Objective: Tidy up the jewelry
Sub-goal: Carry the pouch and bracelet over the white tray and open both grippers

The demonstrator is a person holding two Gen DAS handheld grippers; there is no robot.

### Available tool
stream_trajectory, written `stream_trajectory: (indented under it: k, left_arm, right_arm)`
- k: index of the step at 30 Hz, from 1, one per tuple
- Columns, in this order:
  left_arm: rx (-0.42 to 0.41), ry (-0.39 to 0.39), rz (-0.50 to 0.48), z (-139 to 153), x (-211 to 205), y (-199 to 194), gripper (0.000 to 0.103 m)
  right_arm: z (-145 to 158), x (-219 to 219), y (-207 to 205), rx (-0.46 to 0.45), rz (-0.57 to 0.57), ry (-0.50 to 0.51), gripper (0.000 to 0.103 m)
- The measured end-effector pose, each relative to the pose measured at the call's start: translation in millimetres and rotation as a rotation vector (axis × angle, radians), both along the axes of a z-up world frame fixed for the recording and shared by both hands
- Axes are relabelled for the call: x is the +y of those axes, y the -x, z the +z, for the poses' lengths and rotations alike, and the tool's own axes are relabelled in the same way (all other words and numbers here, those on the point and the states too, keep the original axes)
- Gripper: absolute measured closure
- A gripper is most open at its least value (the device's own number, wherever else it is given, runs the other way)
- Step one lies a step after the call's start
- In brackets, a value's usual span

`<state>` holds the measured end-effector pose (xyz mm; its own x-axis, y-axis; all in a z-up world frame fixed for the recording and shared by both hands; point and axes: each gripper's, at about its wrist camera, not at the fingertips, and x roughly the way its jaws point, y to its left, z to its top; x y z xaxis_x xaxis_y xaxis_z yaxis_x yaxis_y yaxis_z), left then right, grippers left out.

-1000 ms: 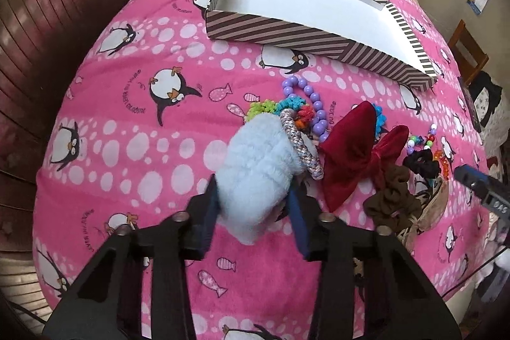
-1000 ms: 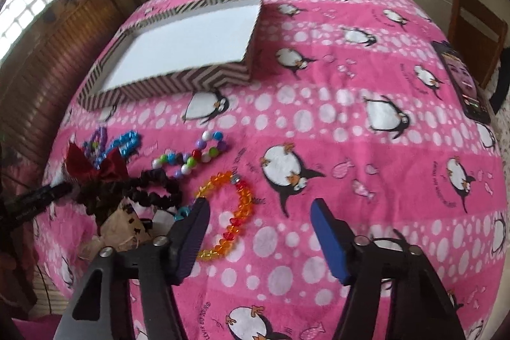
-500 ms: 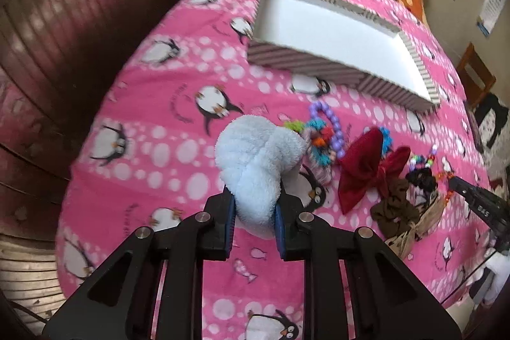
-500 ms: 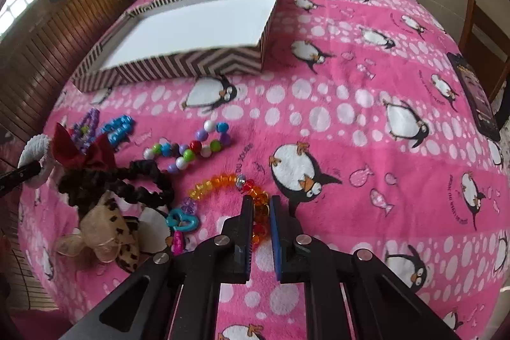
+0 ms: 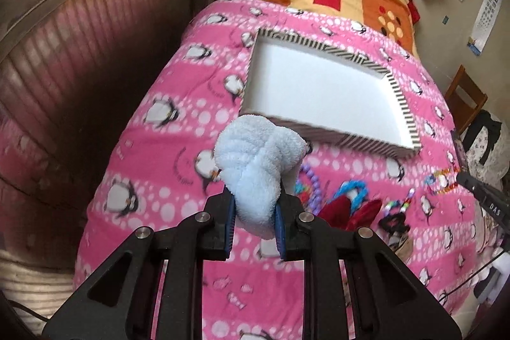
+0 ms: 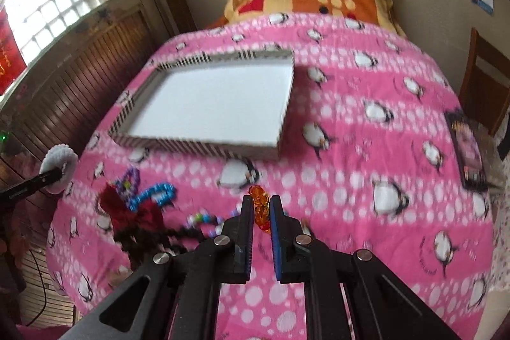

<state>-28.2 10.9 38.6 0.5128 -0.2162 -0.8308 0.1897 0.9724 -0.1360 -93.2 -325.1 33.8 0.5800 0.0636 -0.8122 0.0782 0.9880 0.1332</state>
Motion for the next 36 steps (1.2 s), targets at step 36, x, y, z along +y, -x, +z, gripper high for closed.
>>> stream_trajectory:
  k: [36]
  left_arm:
    - [0.067,-0.011,-0.105,-27,-59,-127,0.084]
  right_arm:
    - [-98,-19,-75,0.209,-0.053,0.010,0.086]
